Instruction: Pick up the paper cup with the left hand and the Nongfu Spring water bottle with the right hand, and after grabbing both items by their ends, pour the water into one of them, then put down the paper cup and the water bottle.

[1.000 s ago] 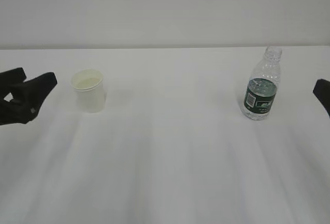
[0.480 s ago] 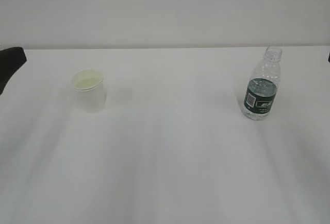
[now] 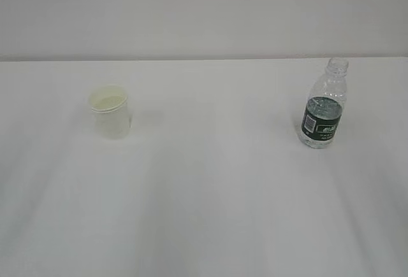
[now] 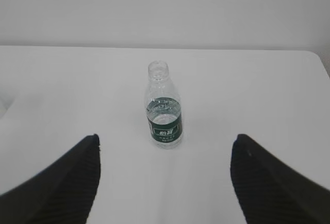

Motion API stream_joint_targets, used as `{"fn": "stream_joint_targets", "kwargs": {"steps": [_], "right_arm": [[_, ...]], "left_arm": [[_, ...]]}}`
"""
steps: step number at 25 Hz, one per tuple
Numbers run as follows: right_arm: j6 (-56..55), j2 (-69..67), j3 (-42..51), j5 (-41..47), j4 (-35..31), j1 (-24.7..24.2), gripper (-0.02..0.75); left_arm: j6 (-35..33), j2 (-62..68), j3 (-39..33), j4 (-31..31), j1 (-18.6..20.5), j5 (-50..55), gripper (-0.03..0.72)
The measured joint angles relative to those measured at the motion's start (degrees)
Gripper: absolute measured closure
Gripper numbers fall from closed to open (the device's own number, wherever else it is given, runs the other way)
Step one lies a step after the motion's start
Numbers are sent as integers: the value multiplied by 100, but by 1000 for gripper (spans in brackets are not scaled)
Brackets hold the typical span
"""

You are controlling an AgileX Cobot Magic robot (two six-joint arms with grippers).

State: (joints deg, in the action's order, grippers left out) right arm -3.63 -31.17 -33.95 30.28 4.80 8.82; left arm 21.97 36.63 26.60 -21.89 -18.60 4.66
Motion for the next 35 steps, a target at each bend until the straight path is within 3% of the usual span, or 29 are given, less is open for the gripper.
{"fn": "stream_joint_targets", "kwargs": {"steps": [7,11,17,24,28,35], "right_arm": [[13,1468,-4,1399,80,0,149],[13,2070,-13,2191,90,0,149],[13,2438,-30,2945,103,0,149],[13,2436,-166,3682,103,0,149],[237,2436,-239,4172,130,0,149],[394,2436,-239,4245,344,0,149]], "left_arm": [[-60,-1676,232,20,-13,2183,153],[-608,-2351,469,69,-13,3253,153],[-899,-2680,791,342,-13,4694,171],[-1575,-2682,840,1417,-13,5490,201],[-1813,-2817,922,1693,-13,6057,204],[-1867,-3513,934,2054,-13,6656,216]]}}
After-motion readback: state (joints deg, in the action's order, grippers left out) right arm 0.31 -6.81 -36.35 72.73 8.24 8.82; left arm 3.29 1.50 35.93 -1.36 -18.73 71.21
